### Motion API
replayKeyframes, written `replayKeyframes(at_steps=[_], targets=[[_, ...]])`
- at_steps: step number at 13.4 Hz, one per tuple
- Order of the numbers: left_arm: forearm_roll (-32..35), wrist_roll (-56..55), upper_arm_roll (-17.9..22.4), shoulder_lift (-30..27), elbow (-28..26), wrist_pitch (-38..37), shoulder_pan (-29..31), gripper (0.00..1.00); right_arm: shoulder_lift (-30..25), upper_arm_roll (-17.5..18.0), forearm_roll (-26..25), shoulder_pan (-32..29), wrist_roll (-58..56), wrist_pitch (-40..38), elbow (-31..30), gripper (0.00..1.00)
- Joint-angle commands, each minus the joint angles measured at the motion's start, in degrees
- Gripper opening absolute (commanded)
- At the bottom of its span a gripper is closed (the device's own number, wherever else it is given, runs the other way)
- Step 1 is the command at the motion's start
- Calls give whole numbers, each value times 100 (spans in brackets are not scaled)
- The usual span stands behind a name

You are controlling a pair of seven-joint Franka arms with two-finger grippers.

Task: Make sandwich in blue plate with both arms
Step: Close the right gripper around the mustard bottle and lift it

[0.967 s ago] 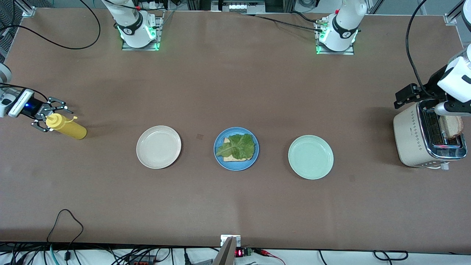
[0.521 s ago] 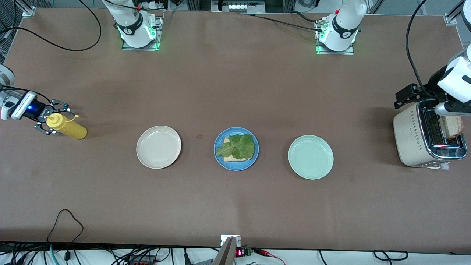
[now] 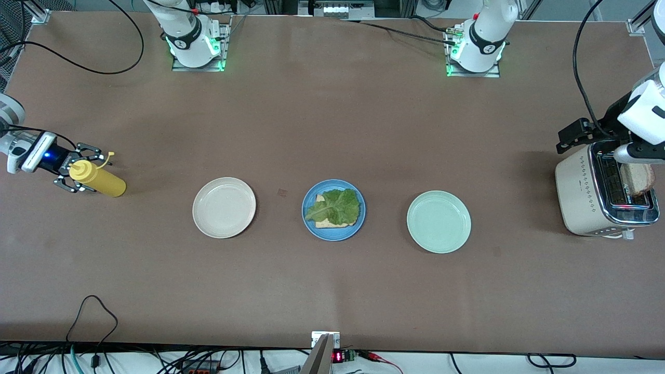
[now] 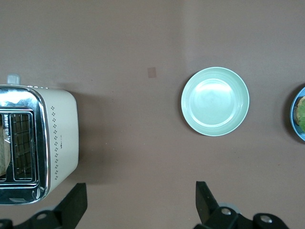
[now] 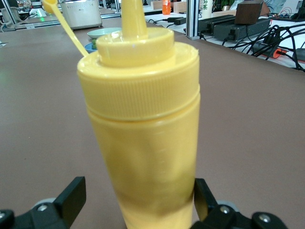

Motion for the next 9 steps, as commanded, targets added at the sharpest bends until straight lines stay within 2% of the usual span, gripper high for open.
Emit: replayKeyframes(at_steps=[1, 7, 8, 9], targets=[[-24, 111, -44, -146, -163, 112, 68, 100, 108, 5, 91, 78, -139, -90, 82, 100], [-24, 111, -44, -146, -163, 121, 68, 100, 99, 85, 99, 184, -51, -28, 91, 100], [-24, 111, -44, -146, -163, 130, 68, 100, 90, 85, 91, 236, -51, -19, 91, 96], [-24, 111, -44, -146, -163, 139, 68, 100, 90, 85, 82, 263, -51, -11, 91, 76]])
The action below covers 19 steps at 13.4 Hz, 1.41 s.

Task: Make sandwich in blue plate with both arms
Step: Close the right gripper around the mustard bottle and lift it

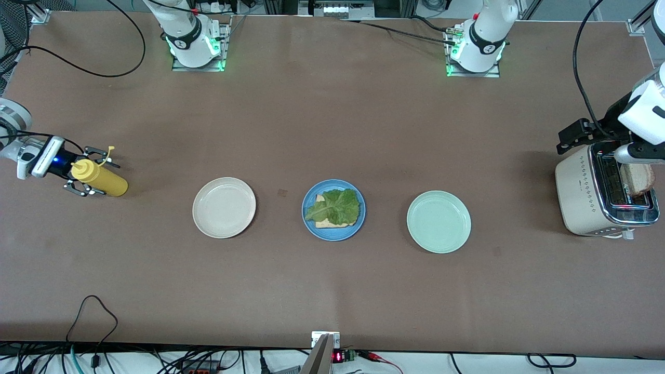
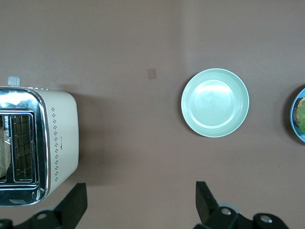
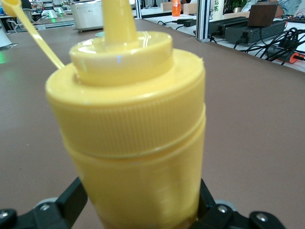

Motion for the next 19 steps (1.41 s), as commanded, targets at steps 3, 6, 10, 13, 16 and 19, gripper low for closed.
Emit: replayKeyframes(at_steps=[3, 6, 10, 13, 16, 19], targets=[[-24, 111, -44, -155, -180, 71, 67, 100, 59, 23, 1, 120, 14, 77, 87, 9], [-24, 111, -35, -155, -171, 44, 67, 100, 41, 23, -87, 208, 41, 217, 87, 0], [-33, 23, -35, -155, -127, -96, 67, 100, -448, 23, -568, 497, 460, 497, 87, 0], [-24, 14, -61, -181, -136, -88, 67, 100, -994, 23, -1000, 708, 1138, 613, 44, 0], [-24, 5, -131, -217, -162, -202, 59, 100, -1539, 31, -1378, 1024, 1867, 639, -18, 0], [-33, 5, -132, -217, -145, -211, 67, 100, -2075, 23, -1651, 1551, 2491, 622, -97, 0]])
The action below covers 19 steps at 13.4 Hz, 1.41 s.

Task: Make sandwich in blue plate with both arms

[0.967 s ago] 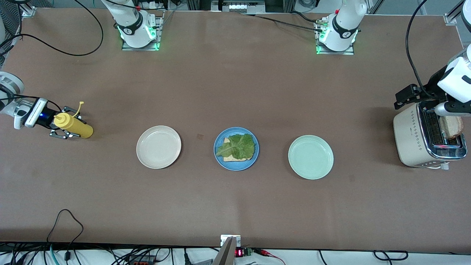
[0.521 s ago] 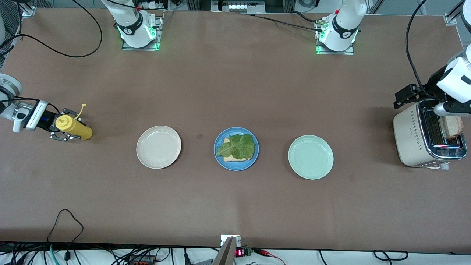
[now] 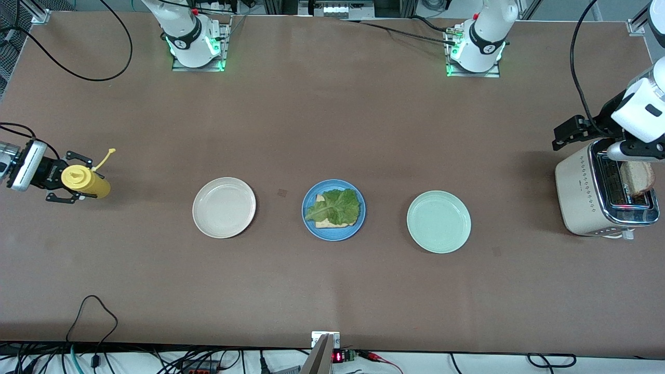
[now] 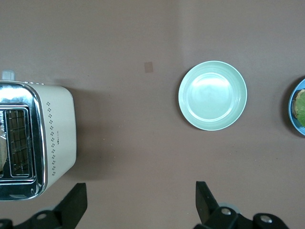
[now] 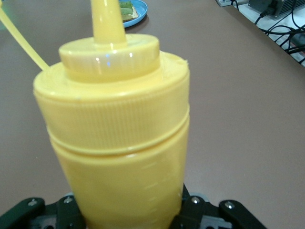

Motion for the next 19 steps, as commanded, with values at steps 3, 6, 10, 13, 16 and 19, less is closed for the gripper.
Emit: replayKeyframes(at_steps=[3, 6, 10, 13, 16, 19], targets=[[-33, -164, -50, -166, -98, -138, 63, 100, -937, -16, -792, 972, 1291, 62, -331, 0], [-24, -596, -59, -166, -89, -129, 54, 100, -1350, -16, -1223, 1807, 2003, 298, -454, 0], [-6, -491, -68, -166, -80, -120, 10, 100, -1474, 89, -2074, 2625, 3330, 641, -437, 0], [-6, -491, -68, -158, -81, -111, 10, 100, -1466, 256, -3145, 3152, 4323, 773, -401, 0], [-6, -491, -68, -149, -80, -138, 10, 100, -1413, 274, -3886, 3881, 5237, 1028, -384, 0], [-15, -491, -59, -149, -54, -208, 10, 100, -1221, 274, -4746, 4699, 6511, 1126, -271, 0]])
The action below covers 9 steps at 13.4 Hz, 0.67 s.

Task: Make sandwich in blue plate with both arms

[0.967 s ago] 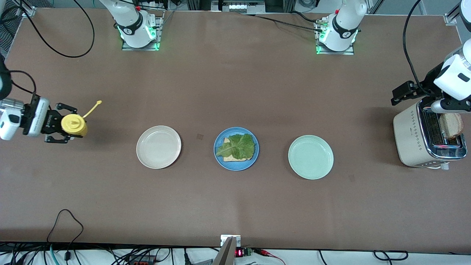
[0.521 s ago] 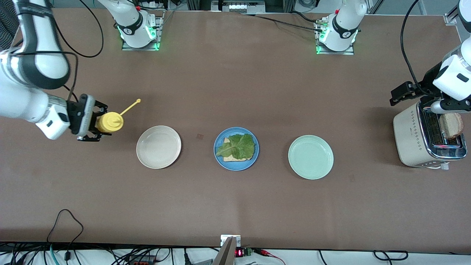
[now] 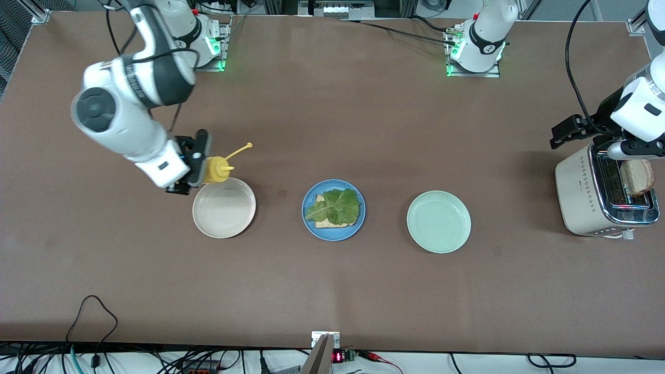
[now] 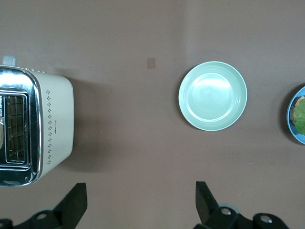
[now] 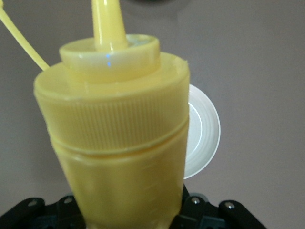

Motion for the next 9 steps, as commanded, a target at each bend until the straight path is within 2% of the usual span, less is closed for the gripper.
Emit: replayKeyframes(at_steps=[1, 3, 6, 9], targets=[[-24, -40, -15, -121, -54, -74, 14, 100, 188, -48, -520, 618, 905, 90, 85, 0], [-24, -32, -15, -121, -54, -30, 23, 100, 461, -56, -616, 978, 1423, 90, 173, 0], [-15, -23, -15, -121, -54, 50, 32, 100, 1049, -109, -1064, 1558, 2074, 37, 674, 0], [-15, -23, -6, -103, -54, 49, 32, 100, 1367, -144, -1381, 1779, 2568, 37, 815, 0]])
